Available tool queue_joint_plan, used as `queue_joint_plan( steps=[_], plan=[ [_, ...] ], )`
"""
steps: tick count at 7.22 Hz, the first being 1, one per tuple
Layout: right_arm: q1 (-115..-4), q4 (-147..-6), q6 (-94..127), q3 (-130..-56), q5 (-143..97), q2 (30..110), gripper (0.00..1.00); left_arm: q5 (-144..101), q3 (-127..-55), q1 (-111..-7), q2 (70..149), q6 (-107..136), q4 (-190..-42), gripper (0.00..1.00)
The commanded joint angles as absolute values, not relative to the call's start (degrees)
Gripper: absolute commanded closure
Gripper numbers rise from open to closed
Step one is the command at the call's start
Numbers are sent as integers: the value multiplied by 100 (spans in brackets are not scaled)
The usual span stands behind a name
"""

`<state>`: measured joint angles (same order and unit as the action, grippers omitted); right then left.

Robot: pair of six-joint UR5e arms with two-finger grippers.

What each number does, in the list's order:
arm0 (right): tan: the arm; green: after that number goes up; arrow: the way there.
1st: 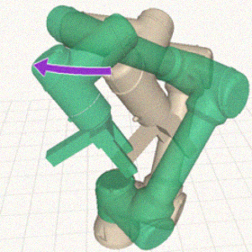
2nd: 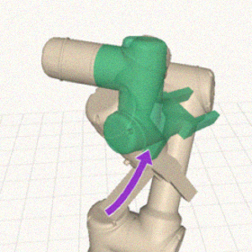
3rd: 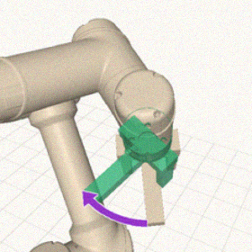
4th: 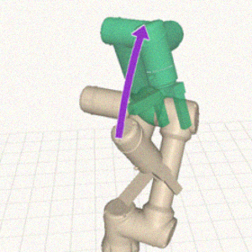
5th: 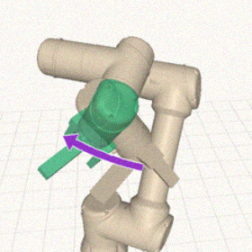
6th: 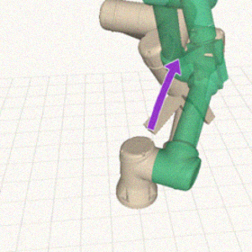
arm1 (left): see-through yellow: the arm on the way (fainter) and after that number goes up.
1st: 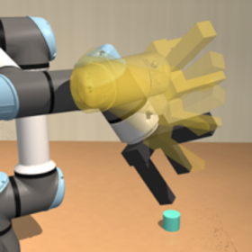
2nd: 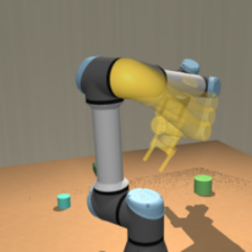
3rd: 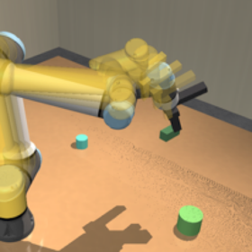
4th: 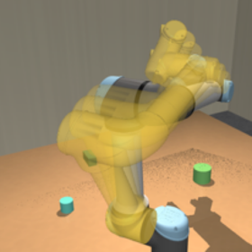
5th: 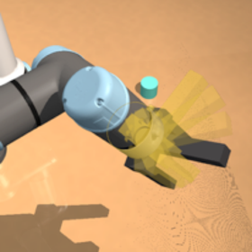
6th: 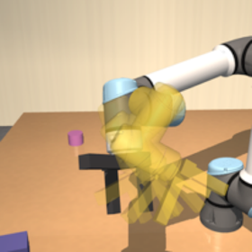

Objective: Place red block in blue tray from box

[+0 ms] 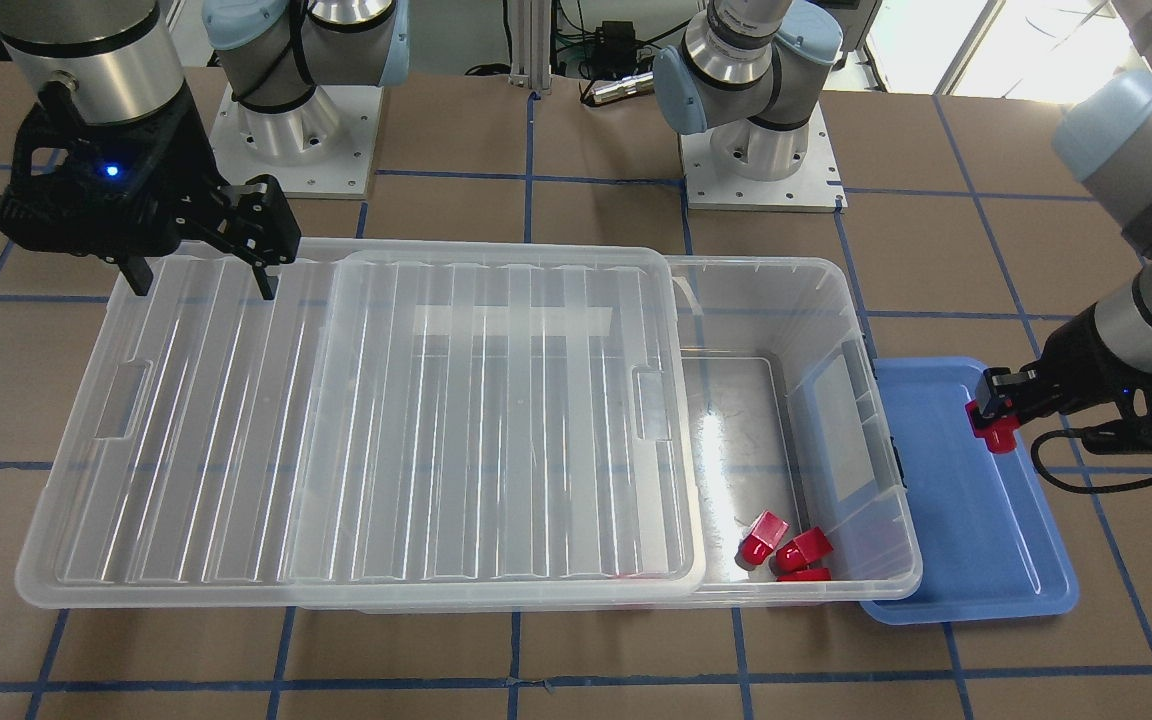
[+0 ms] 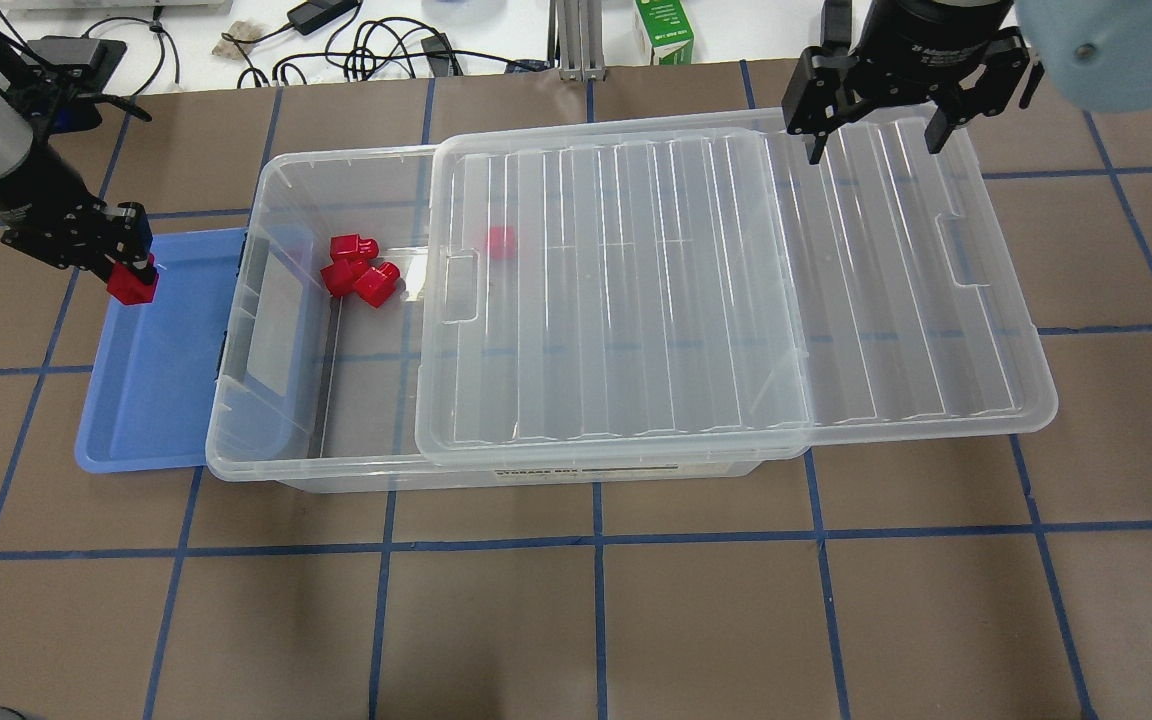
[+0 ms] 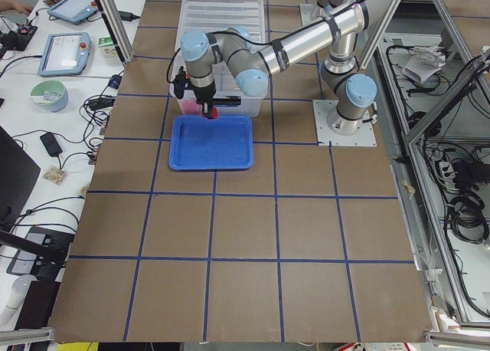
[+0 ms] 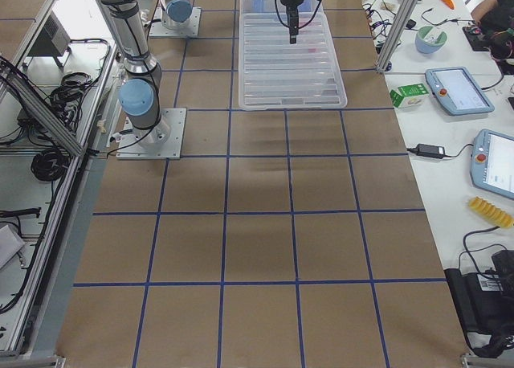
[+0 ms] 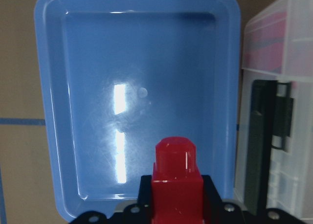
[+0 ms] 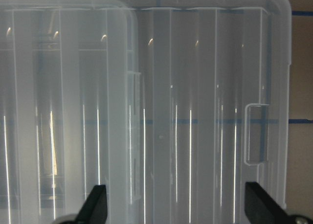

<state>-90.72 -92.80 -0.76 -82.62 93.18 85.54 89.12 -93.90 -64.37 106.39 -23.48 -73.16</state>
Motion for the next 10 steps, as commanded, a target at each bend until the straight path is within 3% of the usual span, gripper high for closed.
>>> queue_joint_plan(
  steps=[1, 2, 4, 5, 6, 7, 10],
  plan=[
    [-8432, -9237, -963, -8262, 9282, 8596, 0, 8895, -10155, -5962, 11178, -2479, -6235, 100],
    [-8211, -9272, -1280, -8262, 9299, 8587, 0, 8703, -10586, -5768, 11284, -2470, -5631, 100],
    [-7422, -9203, -2027, -8297, 9255, 8587, 0, 8552, -10758, -5757, 11329, -2426, -5467, 97],
    [-7070, -9228, -2404, -8471, 9255, 8561, 0, 8569, -10723, -5757, 11347, -2495, -5467, 66],
    [-6771, -9333, -3078, -8725, 9220, 8517, 0, 8561, -10627, -5757, 11364, -2522, -5467, 11],
    [-6654, -9830, -3355, -9049, 9228, 8377, 0, 8578, -10469, -5774, 11364, -2505, -5484, 0],
    [-6644, -10747, -3358, -9939, 9220, 8244, 0, 8691, -9199, -6456, 10708, -2339, -7322, 0]
  ],
)
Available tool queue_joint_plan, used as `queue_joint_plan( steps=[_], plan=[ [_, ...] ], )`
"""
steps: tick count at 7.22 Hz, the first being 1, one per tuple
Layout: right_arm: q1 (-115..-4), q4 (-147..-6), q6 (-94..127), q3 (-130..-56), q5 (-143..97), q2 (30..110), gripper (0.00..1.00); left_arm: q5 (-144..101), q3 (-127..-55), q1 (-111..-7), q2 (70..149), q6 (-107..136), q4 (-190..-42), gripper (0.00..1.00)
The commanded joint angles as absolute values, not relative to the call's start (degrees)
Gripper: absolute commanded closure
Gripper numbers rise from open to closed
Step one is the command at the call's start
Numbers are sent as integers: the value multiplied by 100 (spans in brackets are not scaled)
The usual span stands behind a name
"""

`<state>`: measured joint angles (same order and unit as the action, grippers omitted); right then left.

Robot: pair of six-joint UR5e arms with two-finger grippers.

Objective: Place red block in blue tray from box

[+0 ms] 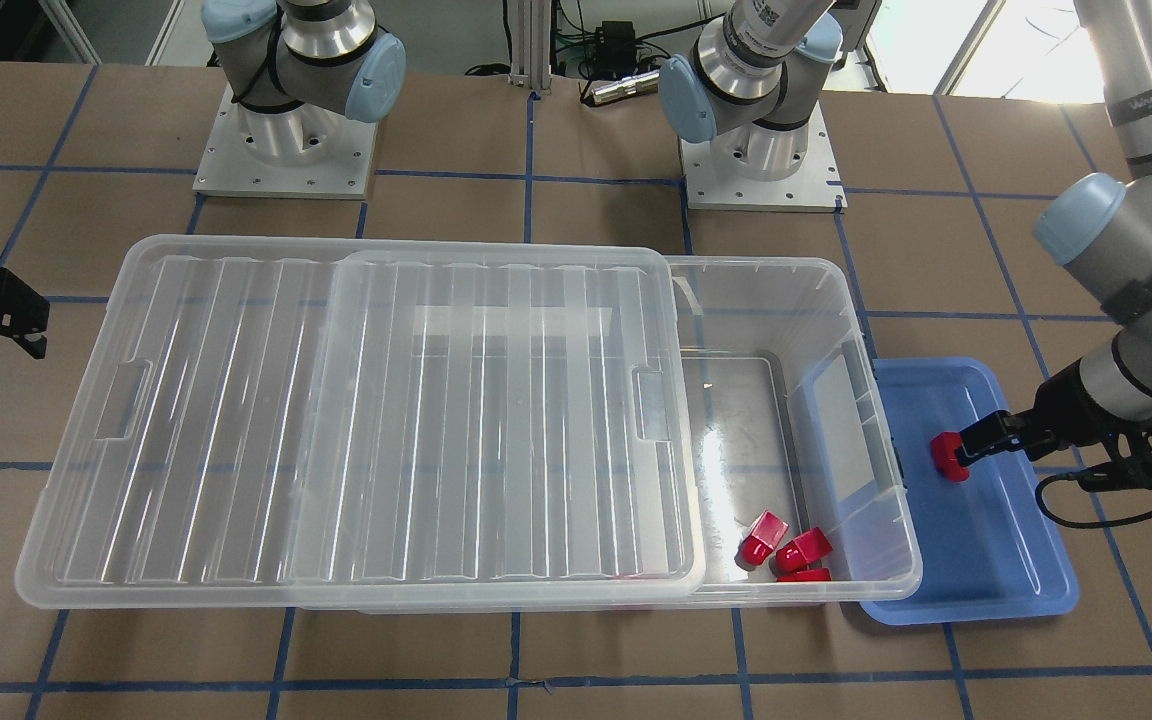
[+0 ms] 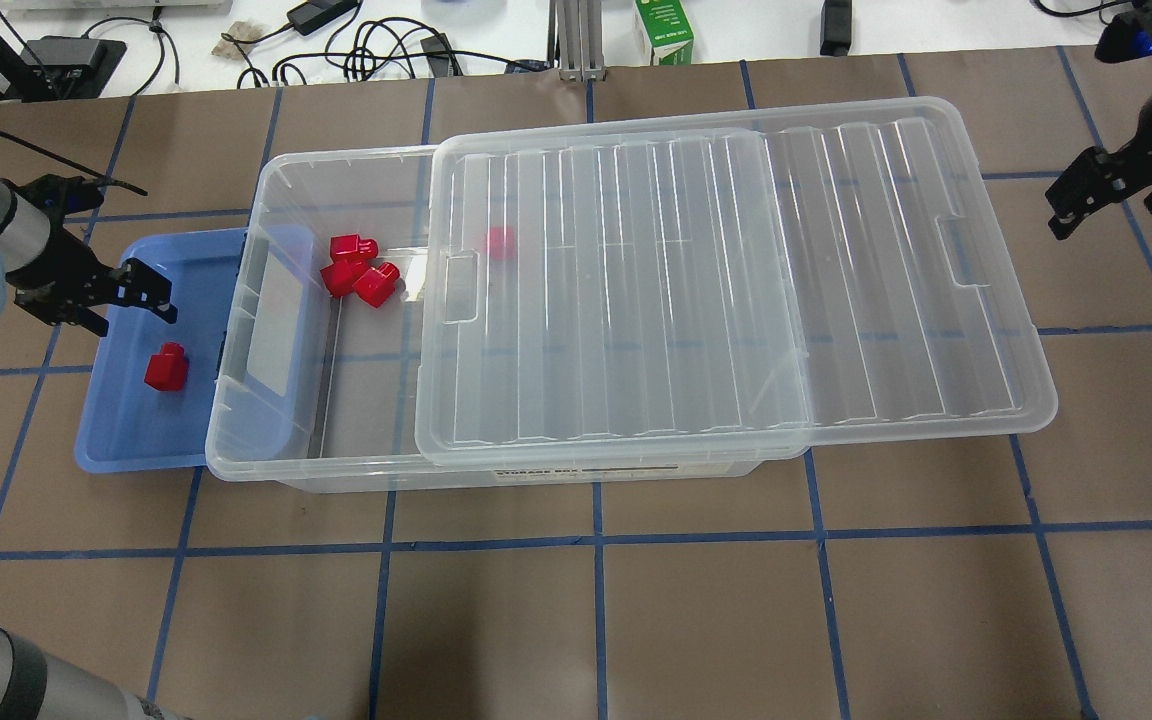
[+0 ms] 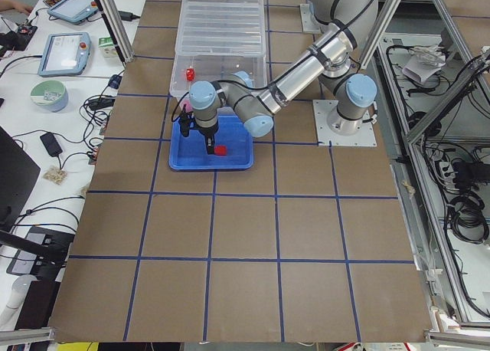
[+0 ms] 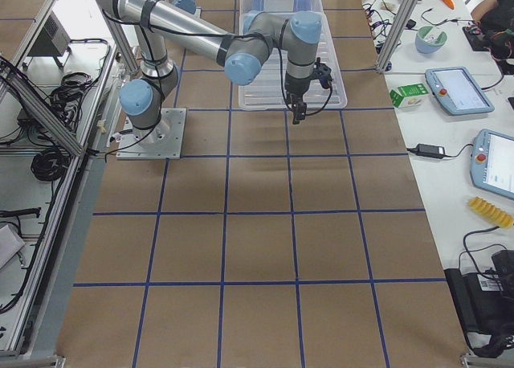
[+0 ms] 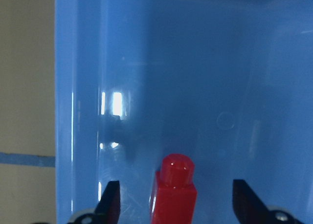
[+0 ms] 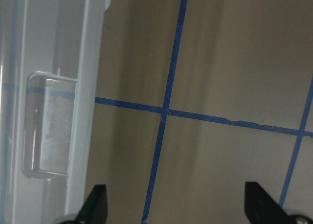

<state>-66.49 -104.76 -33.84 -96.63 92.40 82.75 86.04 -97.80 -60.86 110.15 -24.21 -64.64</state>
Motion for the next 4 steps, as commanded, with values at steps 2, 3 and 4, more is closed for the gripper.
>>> queue_joint_plan(
  steps=[2, 3, 4],
  plan=[
    [-6653, -10740, -3314, -9993, 9228, 8226, 0, 9365, -8580, -7553, 10172, -1542, -8005, 0],
    [-6662, -10758, -3313, -10045, 9220, 8209, 0, 9421, -8526, -8081, 9908, -1077, -8198, 0],
    [-6662, -10758, -3287, -10089, 9211, 8209, 0, 9309, -8595, -8408, 9644, -855, -8479, 0]
  ],
)
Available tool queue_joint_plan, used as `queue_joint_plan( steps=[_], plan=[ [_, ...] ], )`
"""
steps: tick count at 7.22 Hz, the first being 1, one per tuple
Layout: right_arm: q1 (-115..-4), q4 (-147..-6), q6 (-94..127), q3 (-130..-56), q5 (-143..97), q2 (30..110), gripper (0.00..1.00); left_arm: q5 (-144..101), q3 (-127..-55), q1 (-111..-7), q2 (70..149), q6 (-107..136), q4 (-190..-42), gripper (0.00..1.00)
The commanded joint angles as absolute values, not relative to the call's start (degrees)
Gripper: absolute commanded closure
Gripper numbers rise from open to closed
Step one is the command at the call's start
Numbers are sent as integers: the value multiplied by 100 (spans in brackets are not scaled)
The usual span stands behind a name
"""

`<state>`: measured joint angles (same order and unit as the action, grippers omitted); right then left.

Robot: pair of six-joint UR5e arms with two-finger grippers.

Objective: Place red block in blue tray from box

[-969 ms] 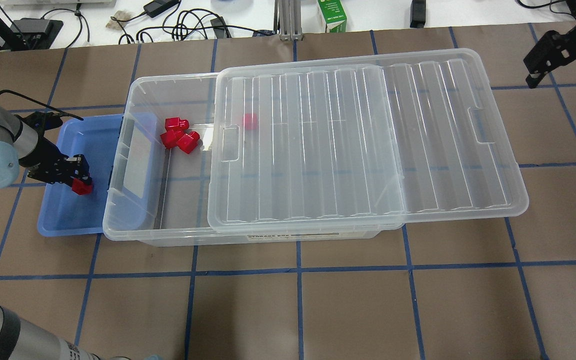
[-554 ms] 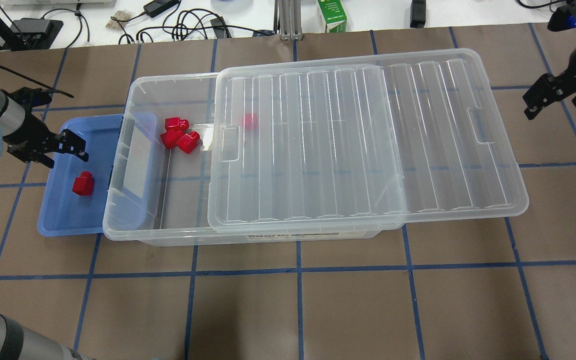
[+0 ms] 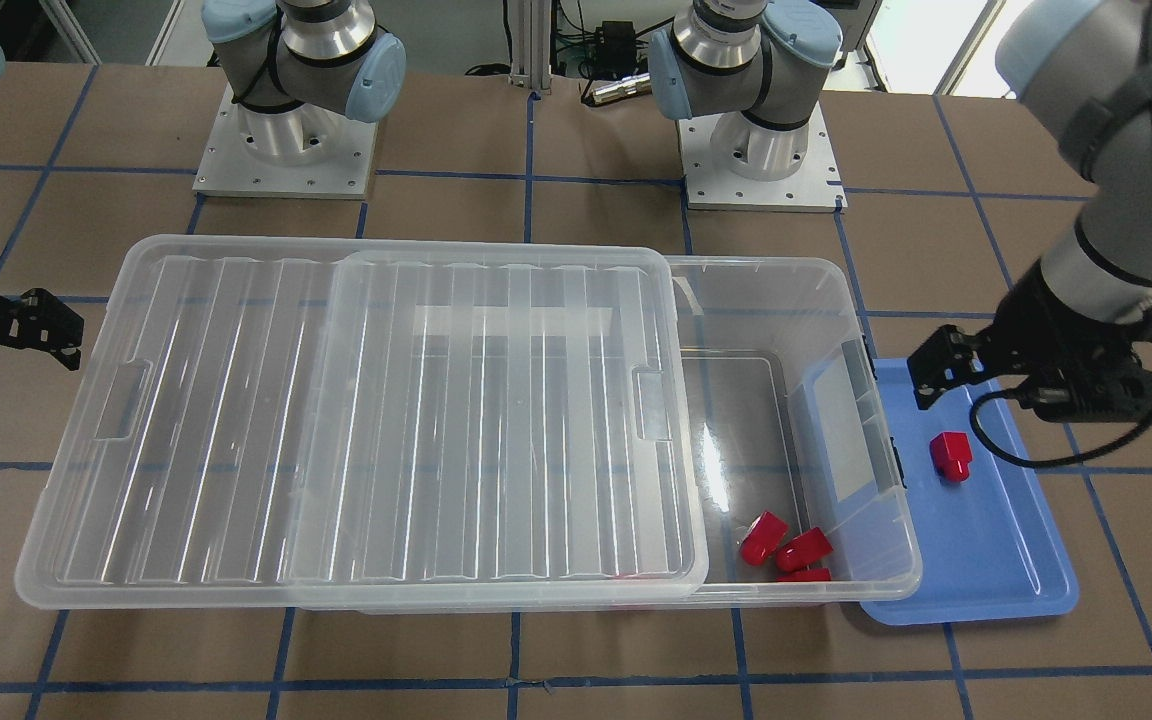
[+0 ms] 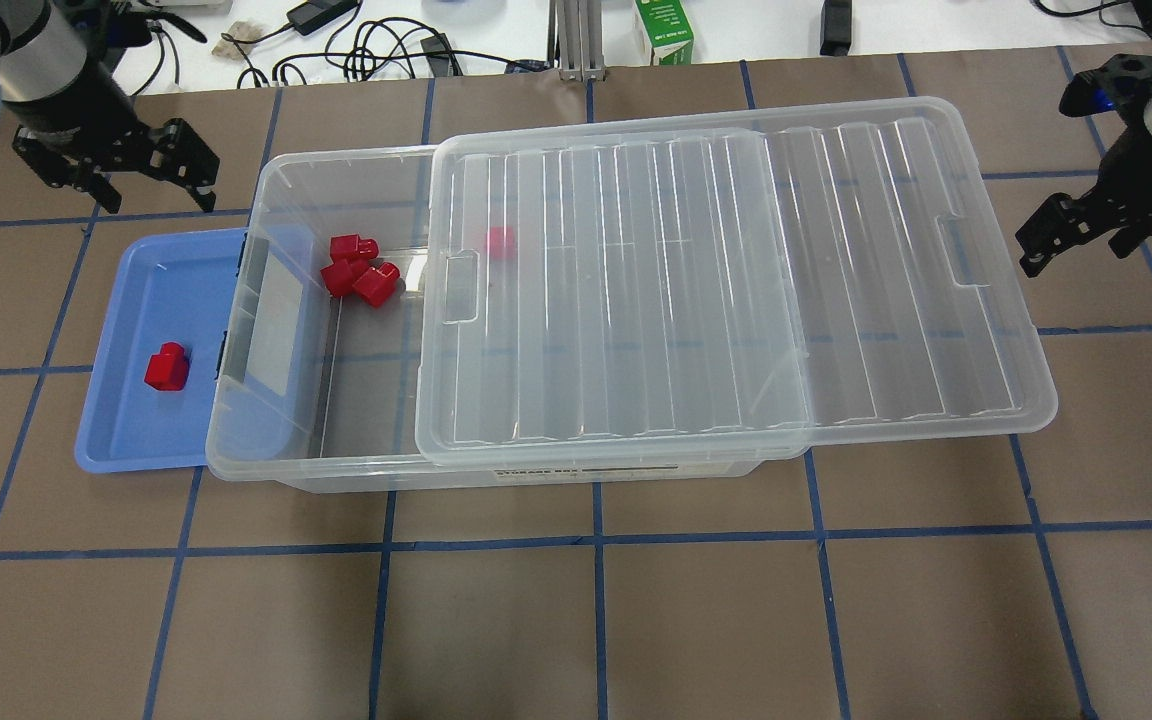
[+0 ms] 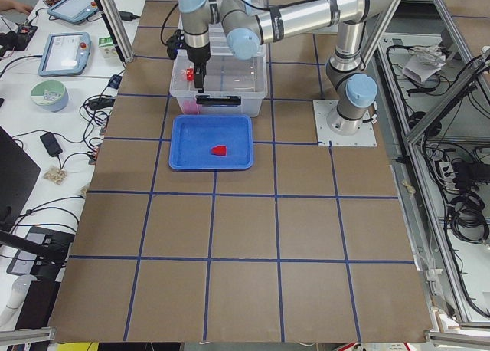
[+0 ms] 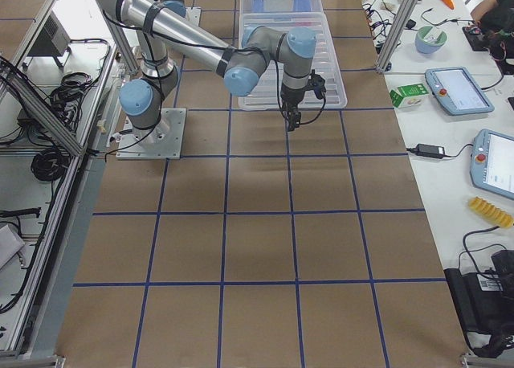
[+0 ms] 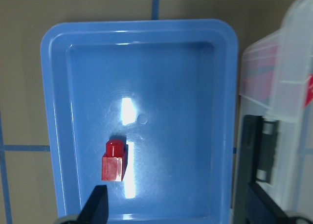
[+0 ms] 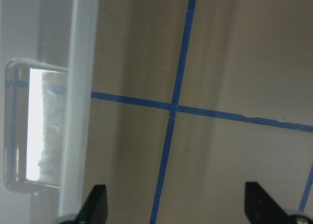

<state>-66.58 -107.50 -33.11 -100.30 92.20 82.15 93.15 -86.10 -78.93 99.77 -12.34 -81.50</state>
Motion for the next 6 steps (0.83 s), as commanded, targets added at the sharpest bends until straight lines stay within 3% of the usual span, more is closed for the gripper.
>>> queue_joint_plan(
  steps=[1, 6],
  plan=[
    [-6697, -10749, -3139, -10116, 9211, 8218, 0, 9325, -8683, -8742, 9407, -748, -8595, 0],
    [-7153, -10731, -2007, -10413, 8956, 8314, 0, 9009, -8596, -8755, 9220, -423, -8577, 0]
  ],
)
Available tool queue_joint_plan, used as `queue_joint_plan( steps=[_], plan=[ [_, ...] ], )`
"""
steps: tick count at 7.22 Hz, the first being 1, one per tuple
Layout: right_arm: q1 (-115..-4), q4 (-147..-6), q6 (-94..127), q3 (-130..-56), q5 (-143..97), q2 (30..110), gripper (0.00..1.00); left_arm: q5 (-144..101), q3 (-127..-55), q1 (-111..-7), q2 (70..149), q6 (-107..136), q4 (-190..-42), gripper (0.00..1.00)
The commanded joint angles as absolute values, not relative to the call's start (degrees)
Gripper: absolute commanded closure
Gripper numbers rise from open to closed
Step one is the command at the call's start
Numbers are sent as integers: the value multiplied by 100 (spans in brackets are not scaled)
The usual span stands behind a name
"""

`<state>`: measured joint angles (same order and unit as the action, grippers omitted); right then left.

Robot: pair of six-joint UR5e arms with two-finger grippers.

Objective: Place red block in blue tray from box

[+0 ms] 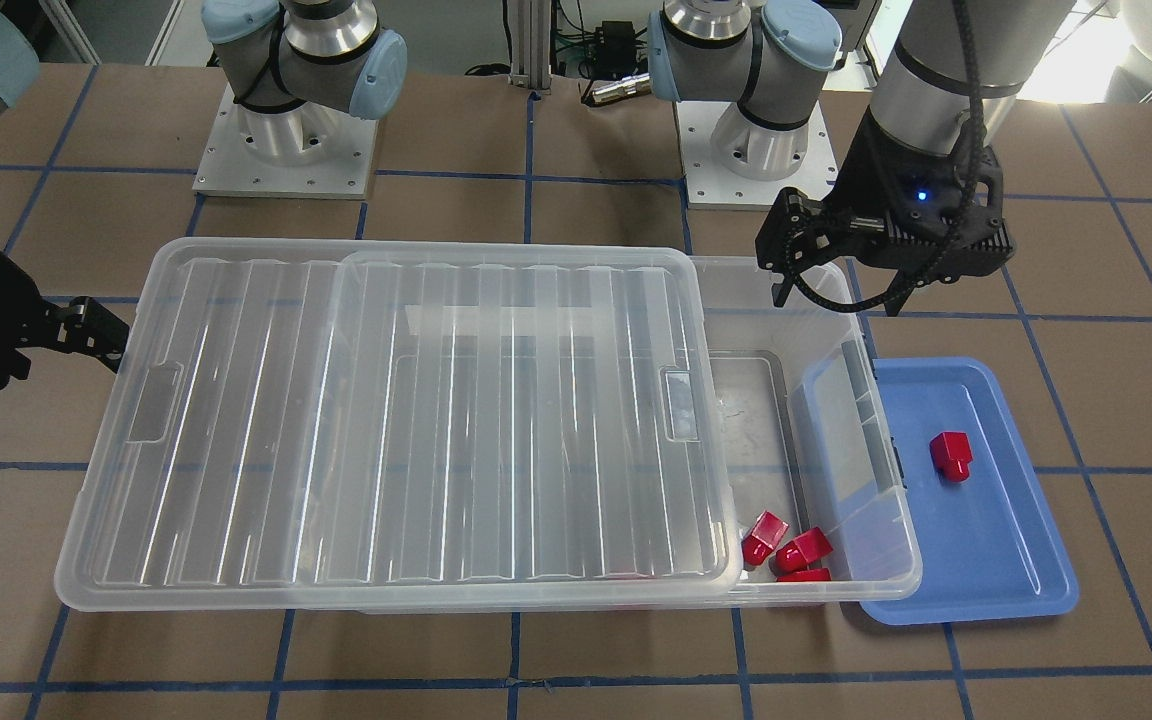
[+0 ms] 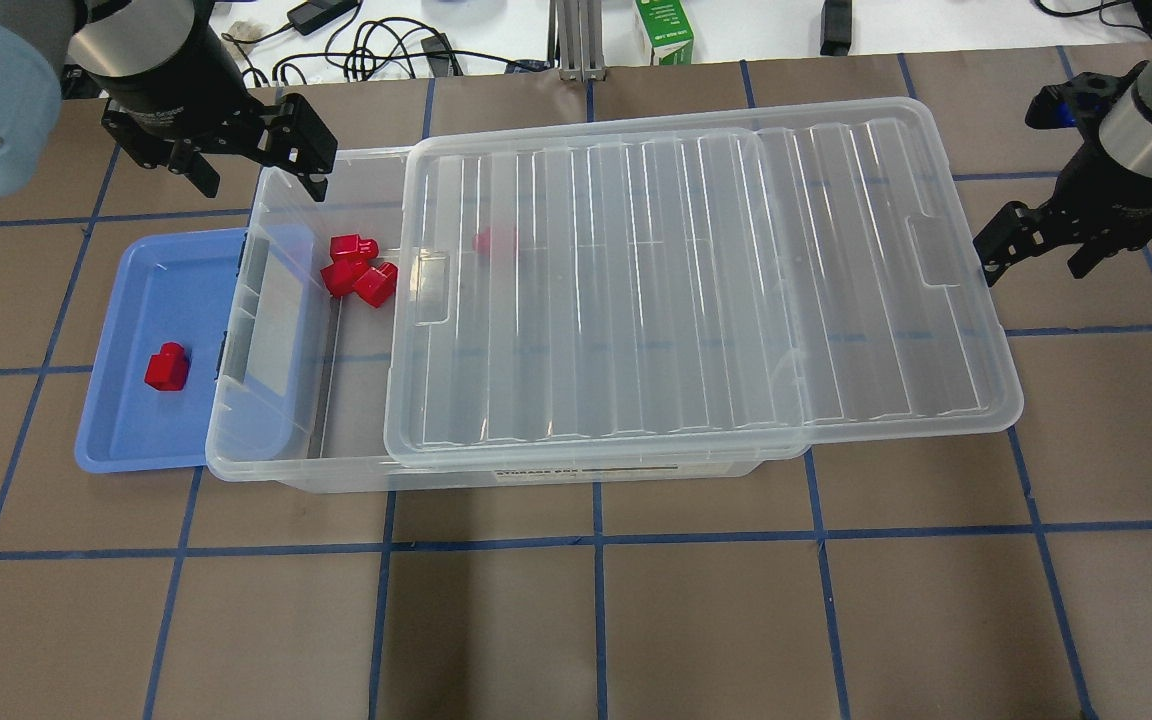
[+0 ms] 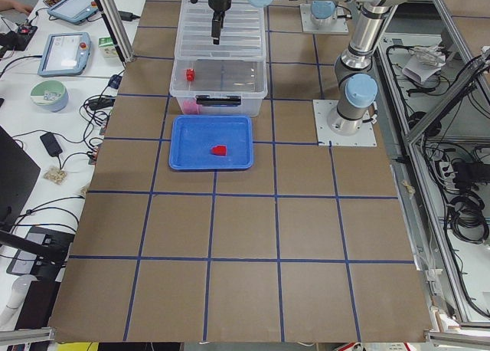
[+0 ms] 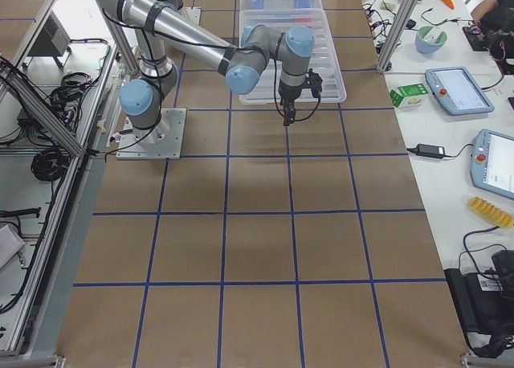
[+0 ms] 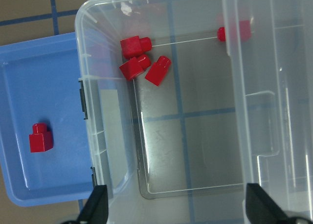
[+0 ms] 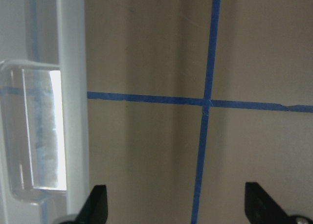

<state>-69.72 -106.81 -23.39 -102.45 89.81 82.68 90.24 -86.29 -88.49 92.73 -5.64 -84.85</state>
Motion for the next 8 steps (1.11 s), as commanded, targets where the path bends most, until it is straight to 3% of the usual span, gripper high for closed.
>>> queue_joint_plan(
  steps=[1, 8],
  plan=[
    [-7337, -10740, -1752, -10467, 8956, 8358, 0, 9009, -8604, -8719, 9211, -422, -8674, 0],
    [-8613, -11065, -475, -10459, 9035, 8358, 0, 9097, -8623, -8736, 9176, -378, -8692, 0]
  ],
)
